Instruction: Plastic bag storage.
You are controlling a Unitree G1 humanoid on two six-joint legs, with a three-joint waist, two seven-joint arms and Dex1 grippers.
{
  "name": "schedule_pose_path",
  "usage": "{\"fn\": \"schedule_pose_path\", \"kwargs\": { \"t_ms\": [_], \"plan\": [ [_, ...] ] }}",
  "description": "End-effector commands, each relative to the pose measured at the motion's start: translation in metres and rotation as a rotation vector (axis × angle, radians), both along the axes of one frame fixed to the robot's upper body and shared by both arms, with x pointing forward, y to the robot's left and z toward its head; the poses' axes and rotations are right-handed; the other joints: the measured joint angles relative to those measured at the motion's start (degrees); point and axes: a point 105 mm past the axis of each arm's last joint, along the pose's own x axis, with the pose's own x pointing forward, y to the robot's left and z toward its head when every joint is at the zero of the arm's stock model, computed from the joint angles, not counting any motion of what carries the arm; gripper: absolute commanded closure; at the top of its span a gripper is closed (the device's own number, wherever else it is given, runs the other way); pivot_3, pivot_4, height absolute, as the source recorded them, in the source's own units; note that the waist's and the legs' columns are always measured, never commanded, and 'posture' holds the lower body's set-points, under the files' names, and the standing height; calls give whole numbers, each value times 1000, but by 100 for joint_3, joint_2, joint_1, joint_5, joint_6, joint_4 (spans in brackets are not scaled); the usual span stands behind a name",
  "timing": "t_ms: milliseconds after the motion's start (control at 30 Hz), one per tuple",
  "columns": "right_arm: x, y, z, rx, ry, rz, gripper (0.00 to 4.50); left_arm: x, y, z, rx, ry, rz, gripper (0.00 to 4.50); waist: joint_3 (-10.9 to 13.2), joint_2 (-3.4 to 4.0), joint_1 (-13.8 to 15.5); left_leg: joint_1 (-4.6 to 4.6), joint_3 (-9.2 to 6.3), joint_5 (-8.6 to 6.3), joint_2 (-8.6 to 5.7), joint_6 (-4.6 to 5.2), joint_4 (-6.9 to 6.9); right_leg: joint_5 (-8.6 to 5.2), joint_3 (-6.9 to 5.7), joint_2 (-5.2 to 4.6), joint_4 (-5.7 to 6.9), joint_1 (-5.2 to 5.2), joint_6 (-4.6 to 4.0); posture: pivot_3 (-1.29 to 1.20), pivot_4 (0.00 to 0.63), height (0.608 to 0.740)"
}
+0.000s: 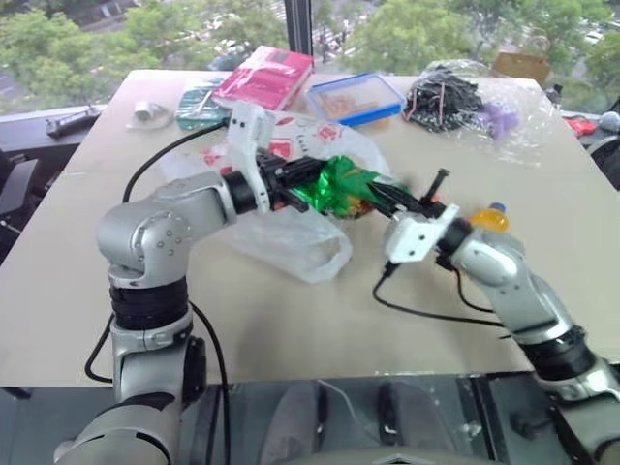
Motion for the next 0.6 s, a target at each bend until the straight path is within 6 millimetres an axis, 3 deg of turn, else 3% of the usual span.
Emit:
{"fn": "schedule_pose_path", "kwargs": {
  "t_ms": [33, 133, 200, 300, 500, 600],
  "plan": [
    [6, 11, 7, 121, 90, 23, 4461, -8, -5, 23, -57, -54, -56, 4500, 0, 0, -4, 0, 0, 0, 0, 0, 0, 0, 0, 0, 0, 0, 0, 0, 150, 740],
    [13, 11, 5, 226, 241, 25, 4461, -4, 2, 24, -53, -55, -20, 4500, 0, 1, 16, -1, -3, 0, -2, 0, 0, 0, -2, -1, 0, 1, 0, 0, 150, 740],
    [17, 9, 3, 350, 431, 39, 4461, -3, 7, 25, -53, -56, -1, 4500, 0, 1, 10, 0, -2, 0, -4, 0, 0, 1, 0, -2, 0, 1, 0, 0, 150, 740],
    [12, 15, -3, 406, 649, 126, 4461, -3, 7, 27, -62, -63, -1, 4500, 0, 2, 15, 0, -3, 0, -3, 0, 0, 1, -2, -1, 4, 0, -1, 0, 150, 740],
    [8, 24, 1, 561, 1073, 249, 4461, -2, 9, 34, -75, -95, 9, 4500, 3, 6, -44, 3, -2, -1, -2, 0, 0, 1, -1, -1, 13, -1, -2, 0, 150, 740],
    [7, 27, 15, 667, 1230, 344, 4461, -3, 8, 36, -76, -107, -4, 4500, 3, 7, -68, 3, -3, -1, -2, 1, -1, 1, -1, -1, 17, -3, -2, 0, 150, 740]
  ]
}}
